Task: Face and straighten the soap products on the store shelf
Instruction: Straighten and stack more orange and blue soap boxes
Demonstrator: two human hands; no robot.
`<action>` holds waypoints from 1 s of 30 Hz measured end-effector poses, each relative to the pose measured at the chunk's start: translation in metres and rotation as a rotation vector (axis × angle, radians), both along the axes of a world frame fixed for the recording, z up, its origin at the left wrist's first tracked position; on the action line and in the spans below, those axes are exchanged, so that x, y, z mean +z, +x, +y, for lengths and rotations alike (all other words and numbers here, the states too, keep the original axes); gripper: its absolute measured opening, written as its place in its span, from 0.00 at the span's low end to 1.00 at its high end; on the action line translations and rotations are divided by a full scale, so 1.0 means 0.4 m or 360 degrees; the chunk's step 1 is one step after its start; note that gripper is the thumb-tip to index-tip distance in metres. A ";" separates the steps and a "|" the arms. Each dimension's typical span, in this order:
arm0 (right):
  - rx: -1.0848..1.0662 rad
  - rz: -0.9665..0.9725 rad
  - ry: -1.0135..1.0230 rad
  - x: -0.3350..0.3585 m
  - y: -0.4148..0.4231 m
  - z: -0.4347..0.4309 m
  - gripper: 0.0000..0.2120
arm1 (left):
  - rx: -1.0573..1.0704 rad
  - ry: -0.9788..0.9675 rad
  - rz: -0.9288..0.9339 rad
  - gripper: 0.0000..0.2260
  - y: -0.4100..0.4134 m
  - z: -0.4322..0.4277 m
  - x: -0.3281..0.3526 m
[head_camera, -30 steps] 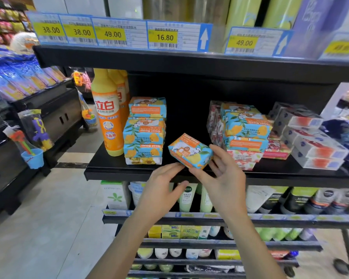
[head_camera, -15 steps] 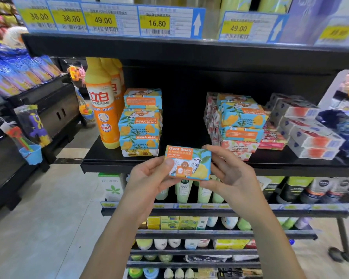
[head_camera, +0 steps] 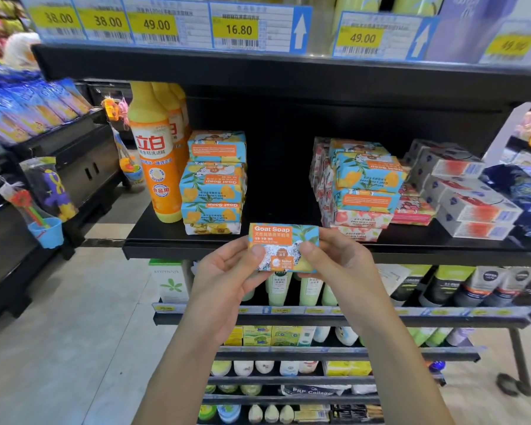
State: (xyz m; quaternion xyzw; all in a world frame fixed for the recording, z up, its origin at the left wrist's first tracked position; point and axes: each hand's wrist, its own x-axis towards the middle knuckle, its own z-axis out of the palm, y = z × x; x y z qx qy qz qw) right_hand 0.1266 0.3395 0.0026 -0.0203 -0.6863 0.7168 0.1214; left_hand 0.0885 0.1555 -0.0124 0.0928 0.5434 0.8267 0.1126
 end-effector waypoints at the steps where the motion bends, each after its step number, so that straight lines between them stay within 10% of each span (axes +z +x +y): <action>1: -0.0005 -0.0012 -0.0002 -0.001 -0.001 0.000 0.16 | 0.0000 0.0000 -0.0002 0.16 0.001 0.000 0.000; 30: 0.0179 0.0226 0.0159 -0.017 -0.017 0.025 0.24 | -0.0107 0.0097 -0.0154 0.22 -0.002 -0.012 0.024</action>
